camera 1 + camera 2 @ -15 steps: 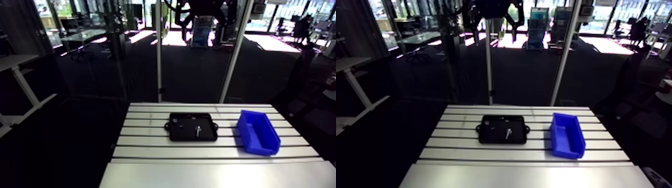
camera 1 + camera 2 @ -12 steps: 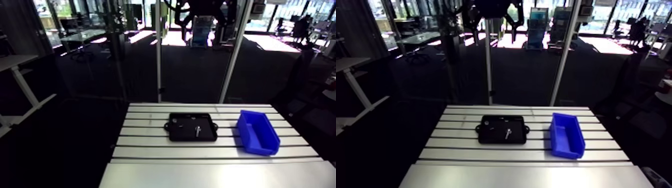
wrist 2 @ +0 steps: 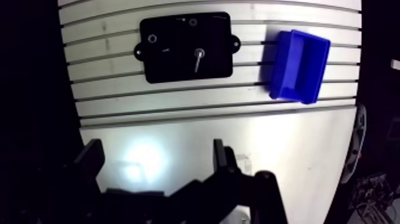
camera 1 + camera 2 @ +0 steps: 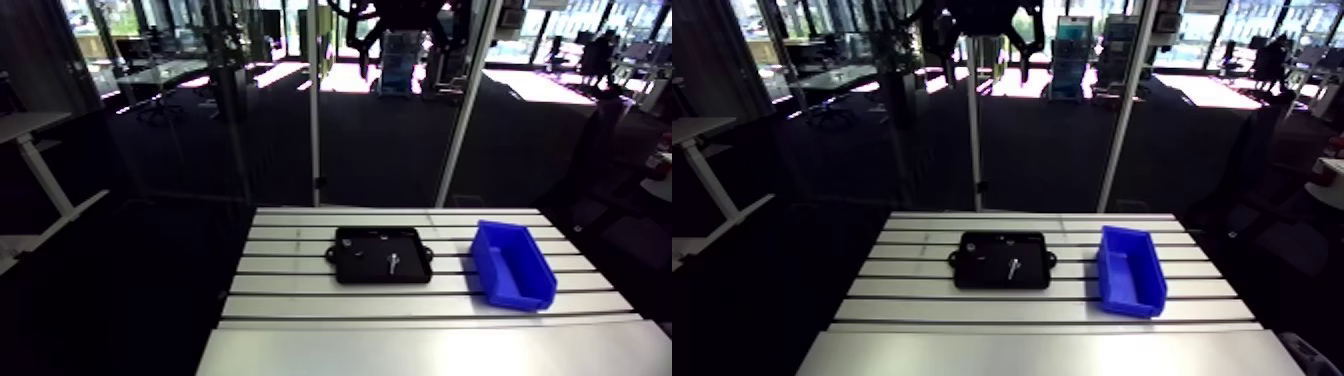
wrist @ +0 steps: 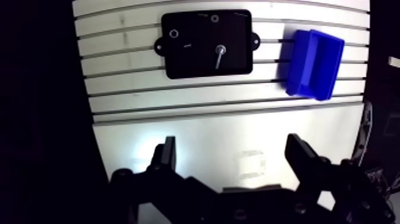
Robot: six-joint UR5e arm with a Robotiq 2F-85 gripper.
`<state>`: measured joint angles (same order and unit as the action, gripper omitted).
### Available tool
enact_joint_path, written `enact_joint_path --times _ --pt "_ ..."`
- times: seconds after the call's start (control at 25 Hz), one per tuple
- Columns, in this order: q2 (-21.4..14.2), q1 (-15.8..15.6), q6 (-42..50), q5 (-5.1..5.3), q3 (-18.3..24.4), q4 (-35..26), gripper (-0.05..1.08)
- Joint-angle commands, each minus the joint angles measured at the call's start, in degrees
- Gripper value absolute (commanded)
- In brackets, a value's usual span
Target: Pick up the M10 bolt from the tray and put it into the blue bin.
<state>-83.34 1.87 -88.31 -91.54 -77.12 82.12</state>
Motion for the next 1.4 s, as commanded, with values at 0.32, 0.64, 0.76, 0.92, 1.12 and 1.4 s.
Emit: enact_joint_path --times 0.32,0.64,0.76,0.92,1.12,1.4 --pt "0.4 -0.2 0.1 -0.18 -0.1 0.2 0.01" --pt "1.9 -0.2 0.0 0.18 -2.1 4.7 0.01" --pt "2.5 0.2 -0.1 0.35 -3.8 6.9 0.01" --pt "2.5 0.8 -0.2 0.53 -6.9 11.3 0.01" --pt "3.1 2.5 -0.4 1.23 -11.2 16.7 0.01" --pt "4.8 4.4 -0.4 2.02 -16.1 21.4 0.01"
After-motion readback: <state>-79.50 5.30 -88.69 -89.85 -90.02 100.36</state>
